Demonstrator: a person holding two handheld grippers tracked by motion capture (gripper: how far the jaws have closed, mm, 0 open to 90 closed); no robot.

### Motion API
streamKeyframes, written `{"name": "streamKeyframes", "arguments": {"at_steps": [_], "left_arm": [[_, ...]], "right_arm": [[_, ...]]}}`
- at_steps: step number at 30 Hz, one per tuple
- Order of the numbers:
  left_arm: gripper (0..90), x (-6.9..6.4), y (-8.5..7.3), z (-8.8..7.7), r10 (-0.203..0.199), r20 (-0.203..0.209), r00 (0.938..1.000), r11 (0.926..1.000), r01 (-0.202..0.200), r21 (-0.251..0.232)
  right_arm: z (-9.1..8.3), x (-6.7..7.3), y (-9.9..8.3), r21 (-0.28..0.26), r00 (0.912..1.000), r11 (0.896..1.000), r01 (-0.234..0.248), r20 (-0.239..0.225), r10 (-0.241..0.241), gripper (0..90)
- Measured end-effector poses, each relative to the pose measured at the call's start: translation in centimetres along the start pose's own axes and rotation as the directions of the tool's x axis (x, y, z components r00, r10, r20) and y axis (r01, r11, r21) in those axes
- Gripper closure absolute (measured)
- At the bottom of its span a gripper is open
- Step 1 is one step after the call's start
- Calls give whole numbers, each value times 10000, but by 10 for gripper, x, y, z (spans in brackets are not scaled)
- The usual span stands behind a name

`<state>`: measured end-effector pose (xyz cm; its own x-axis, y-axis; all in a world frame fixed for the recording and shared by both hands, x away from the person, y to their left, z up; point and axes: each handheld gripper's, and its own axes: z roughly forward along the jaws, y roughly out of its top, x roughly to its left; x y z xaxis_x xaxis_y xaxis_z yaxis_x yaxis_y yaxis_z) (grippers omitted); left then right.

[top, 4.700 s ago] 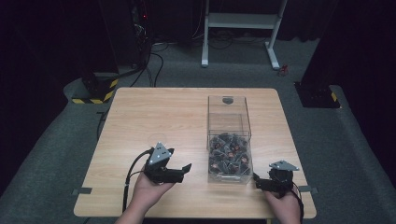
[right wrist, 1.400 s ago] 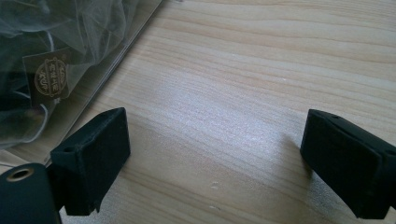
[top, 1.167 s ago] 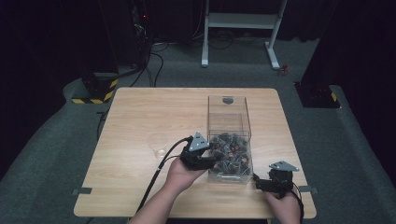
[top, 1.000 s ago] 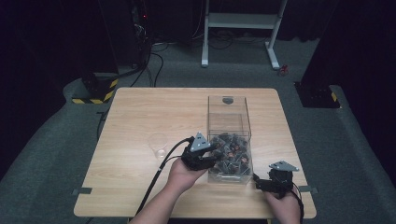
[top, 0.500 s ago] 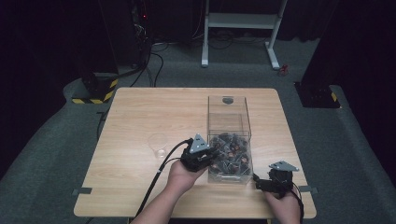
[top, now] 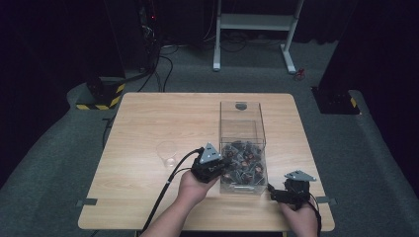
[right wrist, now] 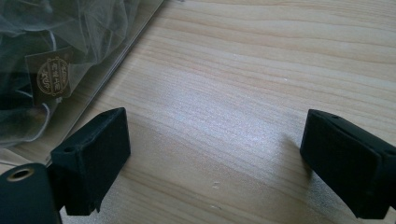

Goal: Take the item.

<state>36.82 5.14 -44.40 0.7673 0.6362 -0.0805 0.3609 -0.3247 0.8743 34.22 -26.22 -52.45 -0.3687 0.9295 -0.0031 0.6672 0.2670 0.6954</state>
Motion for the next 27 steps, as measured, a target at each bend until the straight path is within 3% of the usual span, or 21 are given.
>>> {"name": "streamKeyframes", "arguments": {"at_steps": [12,27], "left_arm": [[900,1,1,-4,-223,80,9997,9995,225,-239],[900,3,6,-12,-98,115,9999,9979,105,-633]], "right_arm": [[0,0,0,-3,10000,10000,2,1,-2,81],[0,0,0,-2,10000,10000,5,1,-5,81]]}}
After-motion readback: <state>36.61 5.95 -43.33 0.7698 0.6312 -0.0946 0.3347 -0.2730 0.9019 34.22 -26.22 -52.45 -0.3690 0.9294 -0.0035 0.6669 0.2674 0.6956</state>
